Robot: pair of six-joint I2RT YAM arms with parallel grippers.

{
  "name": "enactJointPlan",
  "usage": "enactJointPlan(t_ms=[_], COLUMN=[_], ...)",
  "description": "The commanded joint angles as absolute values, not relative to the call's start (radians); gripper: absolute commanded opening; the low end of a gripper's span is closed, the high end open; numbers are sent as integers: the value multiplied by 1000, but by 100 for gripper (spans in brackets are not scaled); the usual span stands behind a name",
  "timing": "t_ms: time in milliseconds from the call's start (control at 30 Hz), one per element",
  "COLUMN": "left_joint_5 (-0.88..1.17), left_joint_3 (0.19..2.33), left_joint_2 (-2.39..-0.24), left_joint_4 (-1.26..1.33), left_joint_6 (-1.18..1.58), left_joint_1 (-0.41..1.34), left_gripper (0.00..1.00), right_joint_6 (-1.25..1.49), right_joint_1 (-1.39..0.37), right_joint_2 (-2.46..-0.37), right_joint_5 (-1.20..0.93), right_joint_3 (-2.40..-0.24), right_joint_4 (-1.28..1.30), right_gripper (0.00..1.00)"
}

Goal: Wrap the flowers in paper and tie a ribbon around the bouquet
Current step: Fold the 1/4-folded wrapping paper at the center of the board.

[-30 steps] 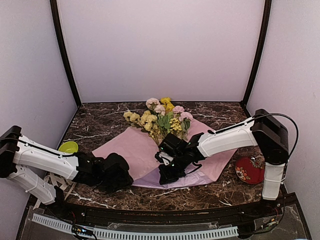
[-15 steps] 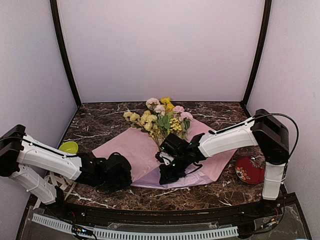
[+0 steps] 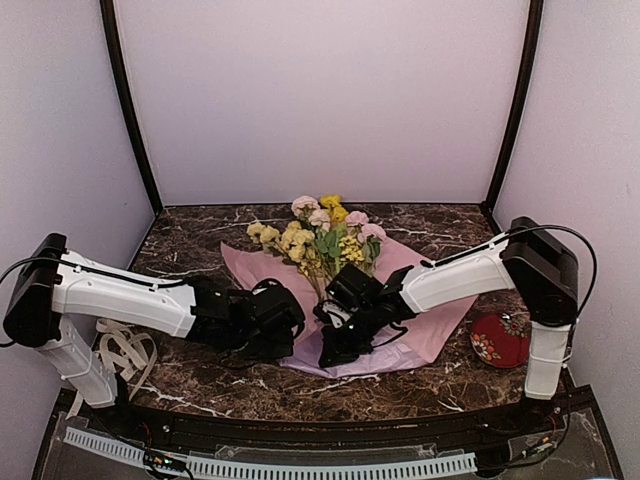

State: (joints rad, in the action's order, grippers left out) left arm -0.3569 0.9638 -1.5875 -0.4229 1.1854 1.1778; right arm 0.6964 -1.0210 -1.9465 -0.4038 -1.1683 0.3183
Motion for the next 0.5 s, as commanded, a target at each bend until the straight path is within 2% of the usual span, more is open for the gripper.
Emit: enactJointPlan(t_ms=[0,467], left_joint_5=[-375,-282], left_joint_3=[1034,1148], left_joint_2=[-1610,-1635], left_joint_4=[-485,-347], left_joint_6=[1053,785], left_joint_1=[1186,1186], left_gripper=[0,0], right_joint_6=[724,742], right_joint_1=[-1003,-939], right_joint_2=[-1954,-1956], right_joint_5=[-447,-542], right_joint_3=[-1123,-1108], right_joint_4=[262,207], right_gripper=[0,0])
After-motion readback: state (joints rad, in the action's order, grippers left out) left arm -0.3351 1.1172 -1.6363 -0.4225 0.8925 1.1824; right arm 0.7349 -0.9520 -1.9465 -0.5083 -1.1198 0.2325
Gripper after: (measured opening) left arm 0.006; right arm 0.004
